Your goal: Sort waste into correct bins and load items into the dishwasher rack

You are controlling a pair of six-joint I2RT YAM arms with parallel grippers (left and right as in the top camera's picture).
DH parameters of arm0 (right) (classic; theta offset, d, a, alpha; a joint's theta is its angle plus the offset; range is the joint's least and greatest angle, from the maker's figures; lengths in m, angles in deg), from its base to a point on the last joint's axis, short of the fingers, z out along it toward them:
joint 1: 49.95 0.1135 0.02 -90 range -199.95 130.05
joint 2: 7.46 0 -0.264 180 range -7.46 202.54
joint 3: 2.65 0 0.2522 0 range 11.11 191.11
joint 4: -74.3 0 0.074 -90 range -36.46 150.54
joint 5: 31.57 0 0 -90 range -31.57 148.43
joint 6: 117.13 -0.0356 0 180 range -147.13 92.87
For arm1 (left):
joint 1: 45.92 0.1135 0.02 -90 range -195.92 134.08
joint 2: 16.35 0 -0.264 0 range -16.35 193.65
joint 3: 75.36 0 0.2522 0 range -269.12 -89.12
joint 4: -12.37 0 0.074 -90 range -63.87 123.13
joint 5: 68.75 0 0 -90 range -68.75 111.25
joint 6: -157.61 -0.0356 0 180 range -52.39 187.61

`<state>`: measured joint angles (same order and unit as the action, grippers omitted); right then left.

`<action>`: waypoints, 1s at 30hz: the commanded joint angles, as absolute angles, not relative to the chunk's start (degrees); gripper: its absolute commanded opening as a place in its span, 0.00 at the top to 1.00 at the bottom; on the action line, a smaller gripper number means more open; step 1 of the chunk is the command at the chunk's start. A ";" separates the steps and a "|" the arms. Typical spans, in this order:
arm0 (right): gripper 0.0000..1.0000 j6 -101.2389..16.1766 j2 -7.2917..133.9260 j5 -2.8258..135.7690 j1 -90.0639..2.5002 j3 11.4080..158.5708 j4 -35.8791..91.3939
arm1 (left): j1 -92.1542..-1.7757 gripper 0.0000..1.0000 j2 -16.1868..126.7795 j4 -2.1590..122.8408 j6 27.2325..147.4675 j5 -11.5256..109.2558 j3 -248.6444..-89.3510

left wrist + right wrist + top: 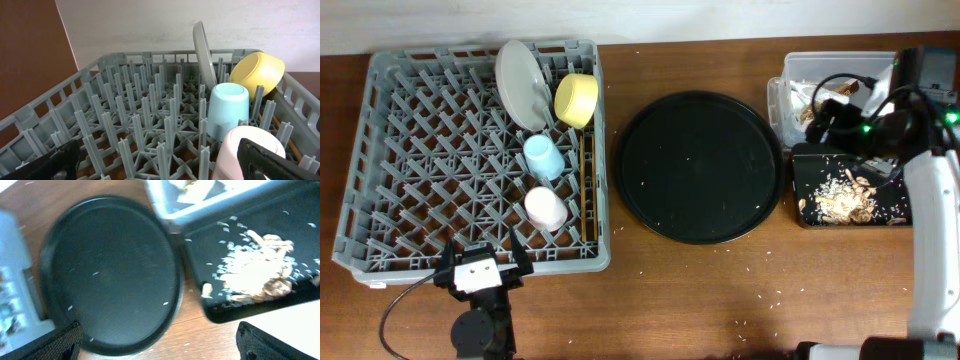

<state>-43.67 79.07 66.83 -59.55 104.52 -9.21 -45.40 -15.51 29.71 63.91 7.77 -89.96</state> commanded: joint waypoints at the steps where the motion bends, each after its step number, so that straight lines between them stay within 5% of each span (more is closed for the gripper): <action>1: 0.02 -42.99 67.77 62.29 -50.61 104.43 -6.94 | -44.99 0.01 -16.06 29.71 62.79 8.41 -89.66; 5: 0.02 -32.39 54.21 57.59 -44.75 92.02 9.91 | -44.99 0.01 -16.06 29.71 62.79 8.41 -89.66; 9: 0.02 -31.84 32.12 58.75 -44.75 58.16 38.78 | -44.99 0.01 -16.06 29.71 62.79 8.41 -89.66; 14: 0.02 -32.04 6.41 61.91 -44.75 25.22 60.16 | -44.99 0.01 -16.06 29.69 62.79 8.41 -89.66; 19: 0.02 -32.04 -5.85 63.88 -44.75 13.07 61.71 | -44.99 0.01 -16.06 29.71 62.79 8.41 -89.66; 30: 0.02 -32.02 -7.27 63.77 -44.75 11.43 56.49 | -44.99 0.01 -16.06 29.71 62.79 8.41 -89.66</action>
<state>-32.48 -6.61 63.05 -45.06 11.89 56.51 -45.40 -15.73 29.77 63.71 7.82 -89.96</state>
